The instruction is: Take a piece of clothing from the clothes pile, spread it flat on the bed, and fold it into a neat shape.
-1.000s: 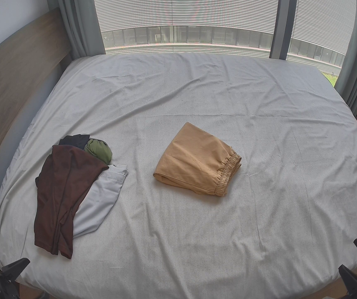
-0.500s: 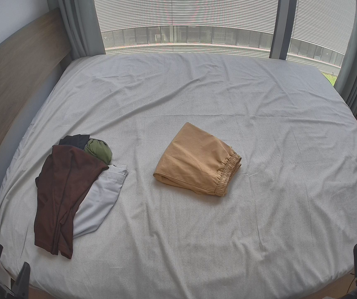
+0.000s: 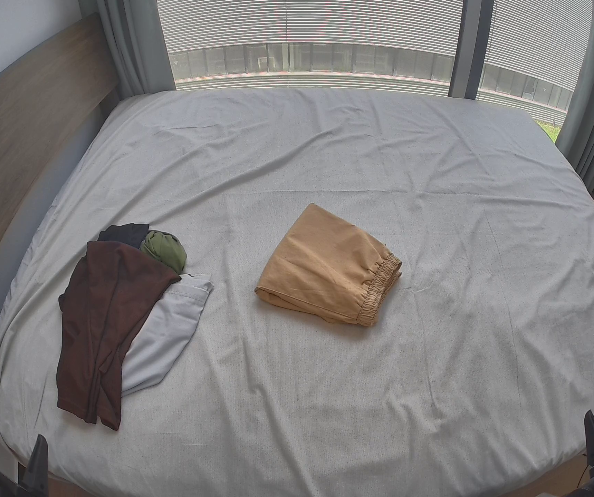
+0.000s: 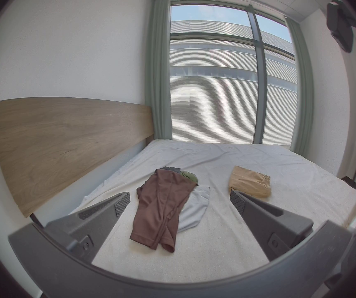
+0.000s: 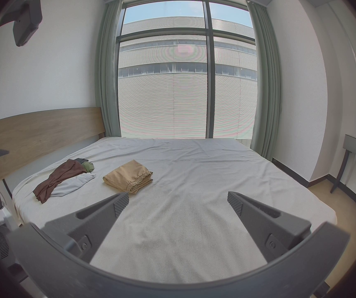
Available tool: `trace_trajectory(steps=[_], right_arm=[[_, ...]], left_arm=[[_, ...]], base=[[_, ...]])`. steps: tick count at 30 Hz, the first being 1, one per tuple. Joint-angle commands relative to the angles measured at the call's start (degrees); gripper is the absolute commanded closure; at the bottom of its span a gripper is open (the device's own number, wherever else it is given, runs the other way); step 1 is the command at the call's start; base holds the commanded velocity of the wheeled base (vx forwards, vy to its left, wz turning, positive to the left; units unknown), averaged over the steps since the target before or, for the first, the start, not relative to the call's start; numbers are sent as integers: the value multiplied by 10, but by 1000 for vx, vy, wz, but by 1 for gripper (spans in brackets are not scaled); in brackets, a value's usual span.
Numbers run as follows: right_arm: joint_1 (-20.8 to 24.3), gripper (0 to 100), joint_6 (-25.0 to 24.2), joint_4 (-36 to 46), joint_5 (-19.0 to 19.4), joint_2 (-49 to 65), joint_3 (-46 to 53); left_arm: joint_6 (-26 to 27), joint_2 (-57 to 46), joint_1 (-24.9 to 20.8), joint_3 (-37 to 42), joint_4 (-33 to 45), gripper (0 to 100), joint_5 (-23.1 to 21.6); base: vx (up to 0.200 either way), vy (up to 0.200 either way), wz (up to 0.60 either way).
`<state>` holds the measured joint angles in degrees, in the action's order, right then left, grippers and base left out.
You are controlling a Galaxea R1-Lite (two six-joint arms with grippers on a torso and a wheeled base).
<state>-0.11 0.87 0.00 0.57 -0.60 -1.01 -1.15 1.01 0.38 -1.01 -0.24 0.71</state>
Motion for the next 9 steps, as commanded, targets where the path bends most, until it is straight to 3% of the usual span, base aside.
trace_trajectory(steps=[1,9], right_arm=[[1,0,-1,0,1,3,10],[0,0,-2,1,1,3,10]], left_arm=[[10,-7,-2,10,3,0,-7],[11,-7,-1,10,3,0,-8]], base=[[0,0,0],[0,0,0]])
